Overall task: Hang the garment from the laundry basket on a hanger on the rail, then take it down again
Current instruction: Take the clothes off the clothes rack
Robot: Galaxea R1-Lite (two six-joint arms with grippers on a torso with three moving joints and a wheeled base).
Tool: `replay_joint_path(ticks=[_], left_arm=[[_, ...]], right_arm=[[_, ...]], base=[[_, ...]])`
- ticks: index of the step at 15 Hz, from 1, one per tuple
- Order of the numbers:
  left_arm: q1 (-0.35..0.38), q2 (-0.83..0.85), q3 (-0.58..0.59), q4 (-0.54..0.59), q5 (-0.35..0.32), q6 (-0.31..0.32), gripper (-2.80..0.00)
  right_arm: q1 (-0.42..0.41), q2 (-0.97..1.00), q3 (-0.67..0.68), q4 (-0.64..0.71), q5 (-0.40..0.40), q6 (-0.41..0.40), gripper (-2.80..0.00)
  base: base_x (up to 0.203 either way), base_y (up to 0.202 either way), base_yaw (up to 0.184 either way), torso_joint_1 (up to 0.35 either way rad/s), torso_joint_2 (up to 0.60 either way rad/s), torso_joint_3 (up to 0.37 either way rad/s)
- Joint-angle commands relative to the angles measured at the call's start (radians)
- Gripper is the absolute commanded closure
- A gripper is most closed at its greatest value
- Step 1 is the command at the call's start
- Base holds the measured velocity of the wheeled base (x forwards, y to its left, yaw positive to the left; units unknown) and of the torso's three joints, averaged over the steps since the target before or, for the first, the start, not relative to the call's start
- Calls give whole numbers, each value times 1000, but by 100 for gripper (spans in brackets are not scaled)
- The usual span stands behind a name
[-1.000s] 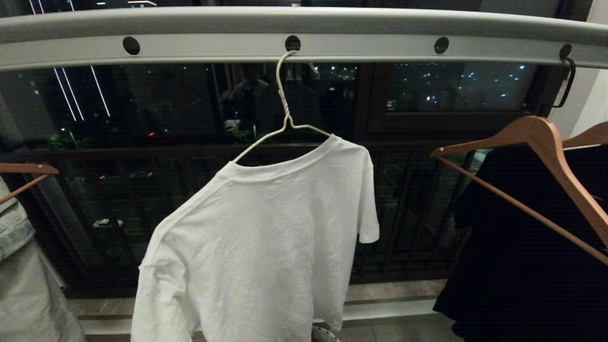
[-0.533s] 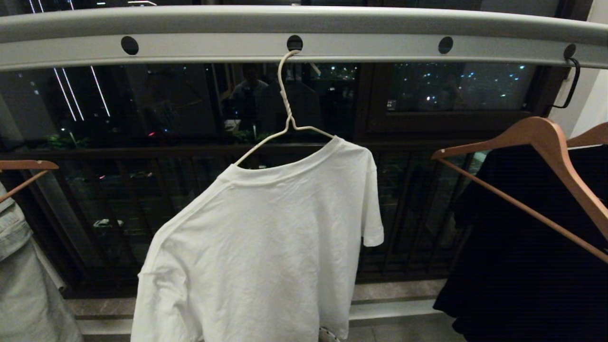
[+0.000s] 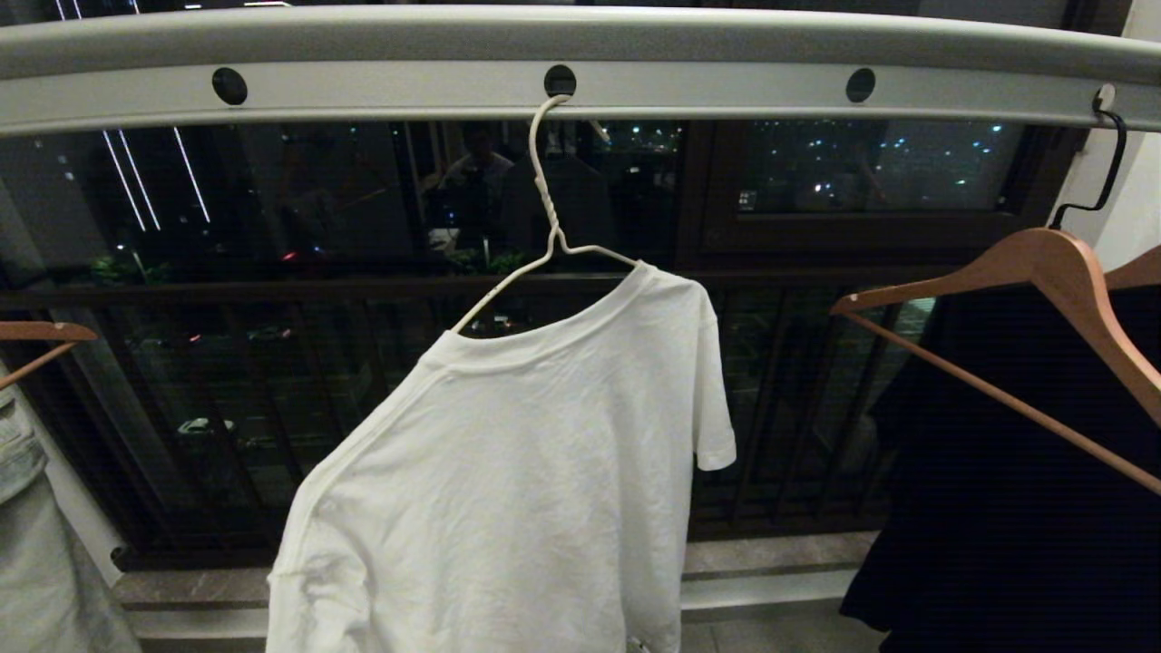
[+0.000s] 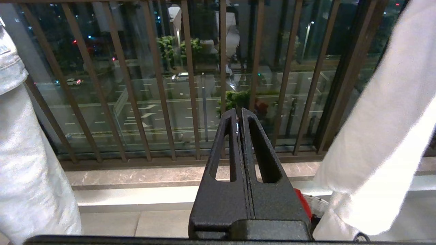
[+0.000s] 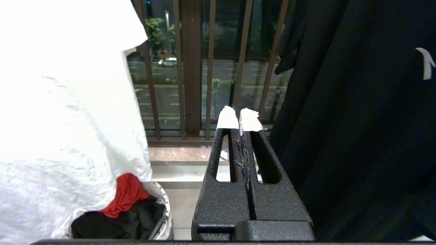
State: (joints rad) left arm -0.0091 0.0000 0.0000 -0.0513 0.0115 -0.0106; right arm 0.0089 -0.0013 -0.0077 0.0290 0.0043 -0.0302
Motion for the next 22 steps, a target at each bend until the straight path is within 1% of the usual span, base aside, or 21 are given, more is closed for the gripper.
replay_joint_path(ticks=[1,22], left_arm=[[0,2,15,-1,1,0,0],[0,1,15,-1,1,0,0]], right_arm=[[0,1,0,0,0,0,0],[0,1,0,0,-1,1,0]], base=[[0,0,0,0,0,0],[0,0,0,0,0,0]])
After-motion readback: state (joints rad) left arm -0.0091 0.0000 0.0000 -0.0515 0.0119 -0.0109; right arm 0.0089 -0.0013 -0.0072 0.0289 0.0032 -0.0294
